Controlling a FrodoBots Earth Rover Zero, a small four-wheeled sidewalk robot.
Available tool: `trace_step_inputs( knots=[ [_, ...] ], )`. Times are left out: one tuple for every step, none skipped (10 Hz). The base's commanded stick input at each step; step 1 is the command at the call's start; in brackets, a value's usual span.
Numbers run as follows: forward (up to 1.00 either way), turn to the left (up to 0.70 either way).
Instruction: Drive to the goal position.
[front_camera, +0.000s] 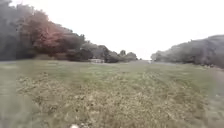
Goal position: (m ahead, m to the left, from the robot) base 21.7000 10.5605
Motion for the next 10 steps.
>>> trace_step_inputs(
  knots=[
    [0.85,0.00],
    [0.85,0.00],
    [0.85,0.00],
    [0.85,0.00],
    [0.85,0.00],
    [0.85,0.00],
    [0.85,0.00],
    [0.85,-0.01],
    [0.85,-0.04],
    [0.85,-0.09]
  ],
)
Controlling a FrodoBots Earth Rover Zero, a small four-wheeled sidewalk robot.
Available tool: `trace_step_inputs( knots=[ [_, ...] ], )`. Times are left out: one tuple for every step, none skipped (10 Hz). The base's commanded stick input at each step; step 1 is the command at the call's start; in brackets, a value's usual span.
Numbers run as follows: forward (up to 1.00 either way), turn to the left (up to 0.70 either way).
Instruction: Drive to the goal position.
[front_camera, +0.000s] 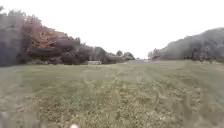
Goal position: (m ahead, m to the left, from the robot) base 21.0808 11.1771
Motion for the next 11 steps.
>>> trace_step_inputs(
  knots=[
    [0.85,-0.25],
    [0.85,-0.33],
    [0.85,-0.34],
    [0.85,-0.34],
    [0.85,-0.34],
    [0.85,-0.34],
    [0.85,-0.34],
    [0.85,-0.34],
    [0.85,-0.34],
    [0.85,-0.33],
    [0.85,-0.30]
  ],
)
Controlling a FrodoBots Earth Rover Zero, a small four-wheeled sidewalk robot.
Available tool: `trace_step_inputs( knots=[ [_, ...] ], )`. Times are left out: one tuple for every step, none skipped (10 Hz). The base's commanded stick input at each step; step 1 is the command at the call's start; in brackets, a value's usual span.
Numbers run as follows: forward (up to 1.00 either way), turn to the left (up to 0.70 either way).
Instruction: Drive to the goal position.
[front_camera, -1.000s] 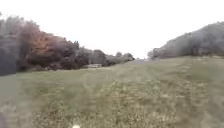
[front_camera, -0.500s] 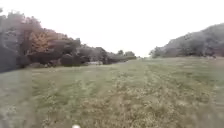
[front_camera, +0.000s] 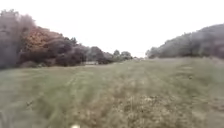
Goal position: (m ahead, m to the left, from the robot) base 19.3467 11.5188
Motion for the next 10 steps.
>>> trace_step_inputs(
  knots=[
    [0.85,-0.26],
    [0.85,-0.13],
    [0.85,-0.08],
    [0.85,-0.06],
    [0.85,-0.05],
    [0.85,-0.05],
    [0.85,-0.05],
    [0.85,-0.05],
    [0.85,-0.05],
    [0.85,-0.05]
  ],
)
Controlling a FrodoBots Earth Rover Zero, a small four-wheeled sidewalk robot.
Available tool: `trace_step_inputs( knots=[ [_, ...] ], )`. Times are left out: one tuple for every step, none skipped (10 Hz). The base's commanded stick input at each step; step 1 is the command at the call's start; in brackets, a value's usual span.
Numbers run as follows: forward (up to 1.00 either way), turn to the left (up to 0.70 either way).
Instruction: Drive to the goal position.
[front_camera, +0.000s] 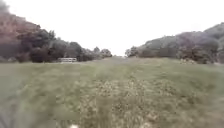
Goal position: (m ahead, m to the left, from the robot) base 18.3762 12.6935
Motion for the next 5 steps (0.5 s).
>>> trace_step_inputs(
  knots=[
    [0.85,-0.05],
    [0.85,-0.05],
    [0.85,-0.04],
    [0.85,-0.01],
    [0.85,0.00]
  ],
)
